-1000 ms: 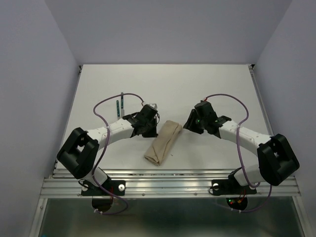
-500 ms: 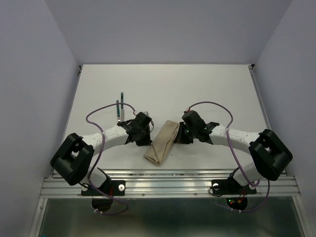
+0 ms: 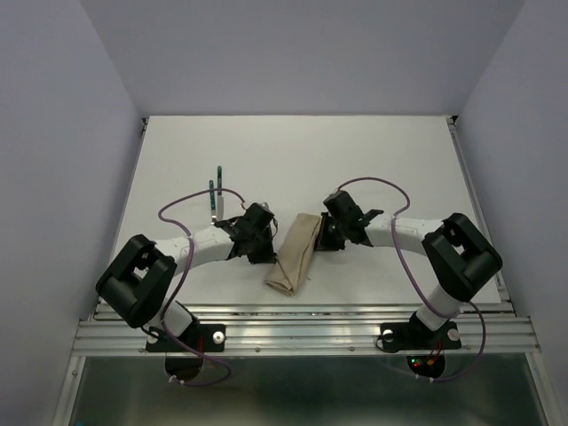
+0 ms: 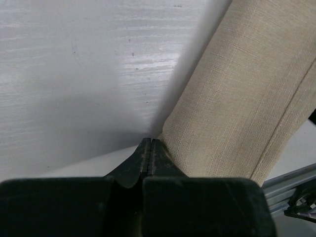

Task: Fold the napkin into a case and place the utensils inside
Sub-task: Fold the 2/3-rectangle-folded napkin at the center of the board.

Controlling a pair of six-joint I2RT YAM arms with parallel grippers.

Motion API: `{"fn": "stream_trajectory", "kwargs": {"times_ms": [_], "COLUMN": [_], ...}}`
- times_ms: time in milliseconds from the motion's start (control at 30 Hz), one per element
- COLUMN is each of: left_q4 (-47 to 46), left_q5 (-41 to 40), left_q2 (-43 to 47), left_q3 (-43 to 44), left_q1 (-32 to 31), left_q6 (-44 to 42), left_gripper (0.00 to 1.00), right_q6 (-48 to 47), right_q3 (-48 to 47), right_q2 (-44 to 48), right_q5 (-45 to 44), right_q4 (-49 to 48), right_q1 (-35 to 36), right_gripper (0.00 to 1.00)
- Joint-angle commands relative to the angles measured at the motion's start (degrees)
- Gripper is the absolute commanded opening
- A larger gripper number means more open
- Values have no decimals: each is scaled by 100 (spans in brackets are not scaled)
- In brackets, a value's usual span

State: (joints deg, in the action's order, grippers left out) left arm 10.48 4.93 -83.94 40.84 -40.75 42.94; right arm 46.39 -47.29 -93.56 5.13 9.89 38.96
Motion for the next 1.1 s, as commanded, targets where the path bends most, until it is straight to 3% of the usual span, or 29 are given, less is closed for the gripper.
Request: {"fn": "stream_trajectory", "kwargs": {"times_ms": [0,233,433,467,567,667,767,867,1067], "left_q4": [-292,-284,-178,-169,-230,-336,-476,-661,-846], "left_q5": [114,140,149,157,298,386,465,658,869], "left_q2": [-201,-834,-659,-632,-562,-431,-281,-184,-368], "left_q3": [283,1100,1225,1233,1155,936,664,461,293], "left_q1": [15,23,138,138,147,147,147,138,15], "left_q6": [-5,-136,-198,-215,-225,-155,-93,-40,13], "left_gripper": [0,0,0,0,0,0,0,0,0], "right_q6": [-420,-807,-825,-825,-833,-772,-553,-105,-33], "right_q3": [-623,-1625,-908,-775,-282,174,570,1150,1301], "right_q2": [-285,-971,-384,-261,337,899,1443,1779,1938], "right_q5": [-73,138,164,173,357,803,1330,1981,2071], "right_q4": [-198,82,92,83,66,-57,-276,-944,-1235], "right_q1": [-468,-995,-1364,-1365,-1417,-1417,-1417,-1417,-1049], "right_gripper": [11,11,16,18,42,58,66,67,73]}}
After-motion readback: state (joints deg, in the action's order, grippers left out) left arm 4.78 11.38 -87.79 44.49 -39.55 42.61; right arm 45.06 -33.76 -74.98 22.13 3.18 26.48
